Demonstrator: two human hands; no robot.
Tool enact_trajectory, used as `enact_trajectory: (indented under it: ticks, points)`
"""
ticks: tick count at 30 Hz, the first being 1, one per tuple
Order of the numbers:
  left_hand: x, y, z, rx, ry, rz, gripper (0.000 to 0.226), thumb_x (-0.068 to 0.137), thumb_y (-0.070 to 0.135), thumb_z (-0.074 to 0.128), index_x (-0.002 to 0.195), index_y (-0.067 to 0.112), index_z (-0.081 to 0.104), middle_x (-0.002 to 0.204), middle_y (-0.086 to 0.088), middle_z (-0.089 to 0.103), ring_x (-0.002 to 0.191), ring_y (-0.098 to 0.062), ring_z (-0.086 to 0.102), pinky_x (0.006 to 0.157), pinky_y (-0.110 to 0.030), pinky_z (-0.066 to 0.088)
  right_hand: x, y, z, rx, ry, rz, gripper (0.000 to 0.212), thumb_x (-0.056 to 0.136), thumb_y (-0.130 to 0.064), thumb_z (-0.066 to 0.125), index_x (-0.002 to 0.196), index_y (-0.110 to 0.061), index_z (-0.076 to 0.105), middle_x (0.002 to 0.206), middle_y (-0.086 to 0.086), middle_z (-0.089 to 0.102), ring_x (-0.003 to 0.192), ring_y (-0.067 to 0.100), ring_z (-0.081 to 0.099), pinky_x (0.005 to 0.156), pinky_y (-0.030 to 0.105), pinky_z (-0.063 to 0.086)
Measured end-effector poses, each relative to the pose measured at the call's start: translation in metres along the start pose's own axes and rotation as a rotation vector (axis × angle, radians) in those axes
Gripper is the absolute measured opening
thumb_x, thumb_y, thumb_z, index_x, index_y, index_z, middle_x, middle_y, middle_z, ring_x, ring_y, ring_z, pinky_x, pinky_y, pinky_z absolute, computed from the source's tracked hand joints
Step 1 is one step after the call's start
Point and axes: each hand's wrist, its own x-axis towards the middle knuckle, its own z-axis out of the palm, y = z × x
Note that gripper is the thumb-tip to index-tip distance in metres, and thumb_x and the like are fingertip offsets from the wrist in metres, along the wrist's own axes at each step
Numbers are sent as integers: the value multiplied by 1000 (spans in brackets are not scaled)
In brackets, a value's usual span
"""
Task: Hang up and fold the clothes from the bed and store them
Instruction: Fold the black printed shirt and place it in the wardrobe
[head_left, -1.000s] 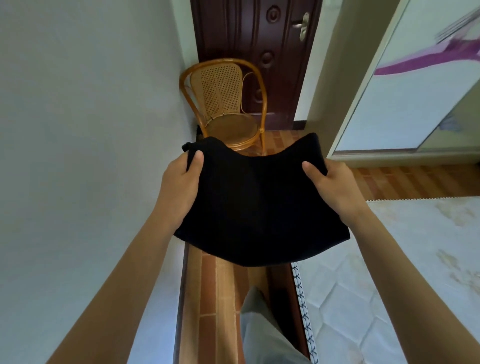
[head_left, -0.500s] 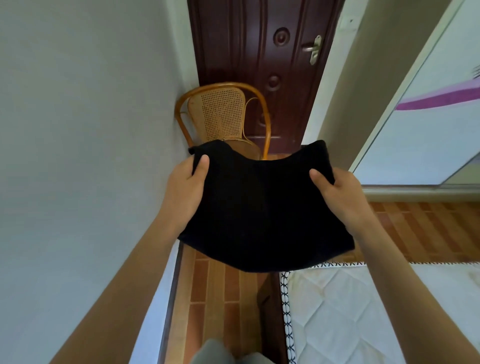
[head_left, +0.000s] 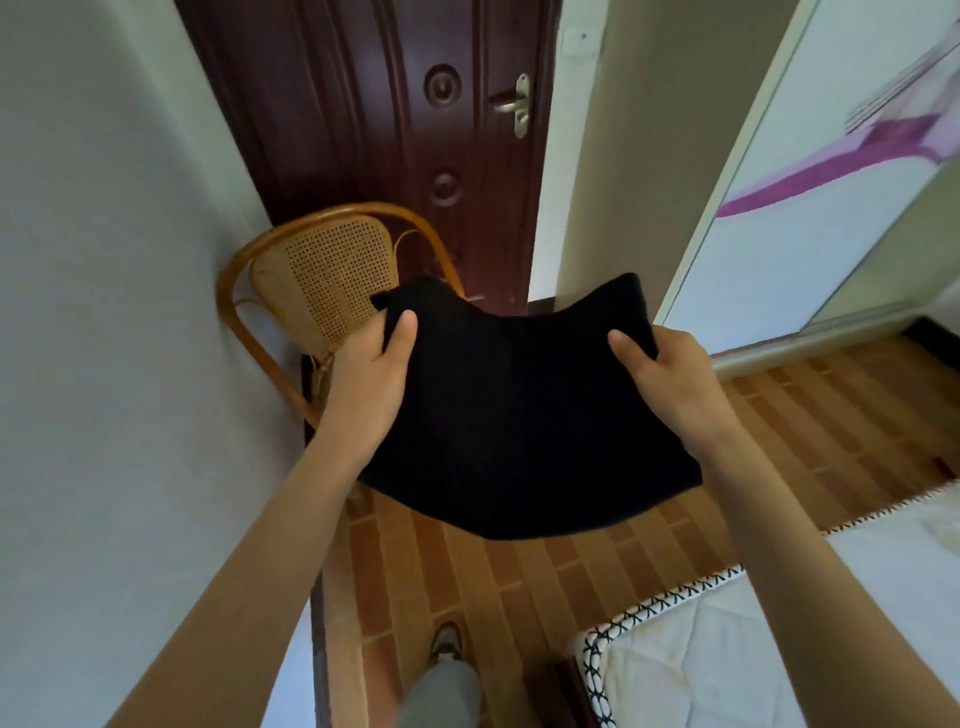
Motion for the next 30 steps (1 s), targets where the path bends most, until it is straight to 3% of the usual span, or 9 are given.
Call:
enact_trajectory:
  ticks: [3,6,9,11,14,20,26,30]
  points:
    - [54,1,15,31,-91,60,34,104,37,39,113,15,64,102,-2,68,96,-14,63,93,-46,49,39,-8,6,-37,51,16,41,101,-35,51,92,3,62,85,17,68,77,29,66,74,49,55]
    - [98,7,41,37,-188,106,38,104,36,39,108,8,64,103,-11,67,94,-20,63,91,-49,49,67,0,3,-52,110,57,37,101,-34,50,88,-1,62,80,14,67,73,27,65,64,44,52]
    - [131,14,77,19,-300,128,37,104,37,39,111,11,64,101,-2,67,94,-13,62,91,-42,50,83,13,-9,-65,185,130,34,102,-33,50,72,-16,53,69,2,60,62,16,59,52,29,40]
    - [148,23,104,12,-366,143,35,104,36,39,114,14,64,96,8,65,89,-3,60,89,-34,49,92,21,-20,-83,239,163,35,102,-32,50,68,-20,49,66,-1,58,60,13,56,52,27,37]
    - [169,38,145,14,-448,187,33,104,36,39,116,17,64,104,3,67,99,-13,61,94,-43,49,108,37,-39,-95,309,213,37,102,-30,50,67,-18,48,65,-1,56,58,11,53,51,26,35]
    - [217,84,231,-10,-579,228,35,104,39,39,116,17,64,103,1,67,99,-16,63,93,-46,51,157,83,-97,-68,424,277,32,101,-32,51,77,-12,58,73,2,63,66,15,60,55,30,43]
    - [266,168,352,-56,-714,287,29,104,37,40,107,21,64,102,0,68,96,-16,64,93,-45,51,206,142,-204,-58,612,334,28,101,-31,53,85,-10,64,77,-3,66,72,15,62,58,26,45]
    - [283,222,430,-105,-767,342,31,104,37,40,102,19,65,100,2,69,97,-16,64,94,-47,50,223,171,-280,-56,720,371,28,100,-31,54,94,-9,68,83,1,69,80,22,66,73,39,54]
